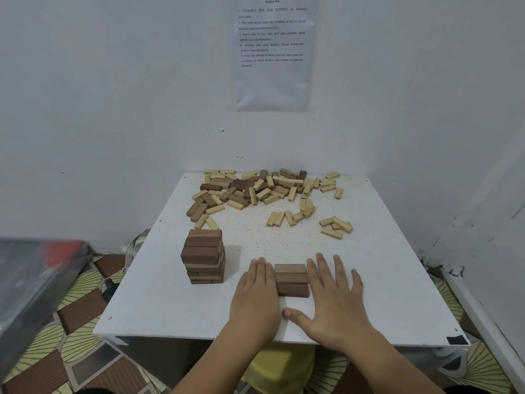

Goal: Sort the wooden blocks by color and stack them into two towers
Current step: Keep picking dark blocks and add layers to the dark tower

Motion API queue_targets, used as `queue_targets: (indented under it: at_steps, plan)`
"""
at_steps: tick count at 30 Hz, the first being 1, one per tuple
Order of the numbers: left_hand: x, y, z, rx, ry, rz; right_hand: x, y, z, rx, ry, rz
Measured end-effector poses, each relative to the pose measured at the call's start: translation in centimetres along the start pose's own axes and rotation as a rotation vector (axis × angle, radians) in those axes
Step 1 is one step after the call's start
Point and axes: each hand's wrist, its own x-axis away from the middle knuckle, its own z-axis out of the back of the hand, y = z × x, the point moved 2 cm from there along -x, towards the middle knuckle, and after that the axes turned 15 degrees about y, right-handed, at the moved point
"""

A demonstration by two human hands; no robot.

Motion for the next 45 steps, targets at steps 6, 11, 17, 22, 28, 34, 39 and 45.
queue_targets:
  at_steps: [6, 11, 17, 22, 28, 34, 39, 45]
  plan:
    - [-0.2, 0.2, -0.2, -0.017, 0.011, 0.005, -0.1, -0.5, -0.2, -0.009, 0.015, 0.008]
    - [-0.1, 0.1, -0.4, -0.001, 0.027, -0.008, 0.0, -0.4, -0.4, -0.031, 0.038, 0.013]
    - [0.0, -0.5, -0.3, 0.069, 0.04, -0.013, -0.1, 0.0, -0.3, -0.104, 0.049, -0.011]
    - [0.0, -1.3, 1.9, 0.208, 0.076, -0.053, -0.7, 1.4, 1.0, -0.331, -0.022, 0.012]
    - [-2.0, -1.1, 3.1, 0.385, 0.079, -0.153, -2.5, 2.9, 1.7, -0.533, -0.036, 0.046]
    - [-2.6, -1.0, 2.7, 0.445, 0.106, -0.101, -2.9, 3.1, 0.6, -0.637, -0.049, -0.032]
    - [-2.5, -1.2, 1.9, 0.491, 0.111, -0.091, -2.5, 3.1, 0.1, -0.655, -0.016, -0.039]
    - [-0.8, -2.0, 1.9, 0.579, 0.227, -0.054, -1.1, 2.4, 0.8, -0.559, -0.005, 0.0]
